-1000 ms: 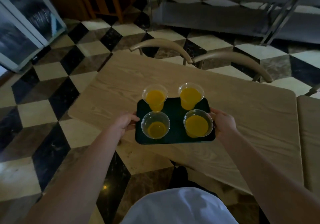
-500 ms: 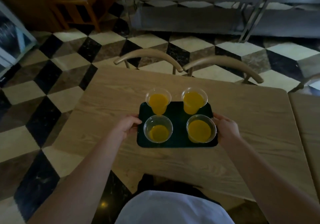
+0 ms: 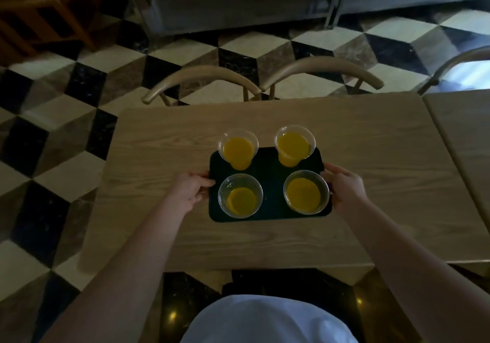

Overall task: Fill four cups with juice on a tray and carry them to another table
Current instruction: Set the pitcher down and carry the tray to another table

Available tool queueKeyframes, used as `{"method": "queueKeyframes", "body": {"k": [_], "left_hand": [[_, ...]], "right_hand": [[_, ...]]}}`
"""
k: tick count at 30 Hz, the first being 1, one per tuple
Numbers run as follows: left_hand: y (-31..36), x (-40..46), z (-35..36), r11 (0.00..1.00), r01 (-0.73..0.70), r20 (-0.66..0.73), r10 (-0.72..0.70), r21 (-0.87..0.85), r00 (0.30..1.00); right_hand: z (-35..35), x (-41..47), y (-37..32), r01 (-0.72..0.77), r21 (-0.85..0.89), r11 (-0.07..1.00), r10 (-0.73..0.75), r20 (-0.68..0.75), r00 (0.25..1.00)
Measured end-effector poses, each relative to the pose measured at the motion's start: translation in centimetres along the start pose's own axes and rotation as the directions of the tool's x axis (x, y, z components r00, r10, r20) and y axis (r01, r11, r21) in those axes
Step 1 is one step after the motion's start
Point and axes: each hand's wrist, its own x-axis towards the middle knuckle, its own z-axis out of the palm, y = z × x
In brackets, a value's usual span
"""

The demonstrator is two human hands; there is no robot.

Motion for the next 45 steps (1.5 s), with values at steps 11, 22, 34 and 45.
{"method": "queueKeyframes", "body": {"k": [11,22,34,45], "left_hand": [[-4.1,4.1,2.6,0.993,0.114,-0.022,-0.114,0.021,0.993],[-5.2,6.7,3.3,0.986,0.165,-0.029,-0.166,-0.018,0.986],[-5.4,10.2,3.4,0.983,0.182,-0.068,-0.183,-0.021,0.981],[-5.5,12.0,3.0,0.975,0.221,-0.066,-0.220,-0.006,0.973]], "right_hand": [[-1.0,4.1,2.3,-0.092,-0.039,0.995,0.088,-0.093,0.992],[-0.5,6.6,4.0,-0.154,-0.017,0.988,0.150,-0.135,0.979],[0.4,9.1,4.4,-0.166,0.003,0.986,0.164,-0.156,0.974],[1.3,10.6,4.6,-0.189,0.008,0.982,0.188,-0.157,0.970]]}}
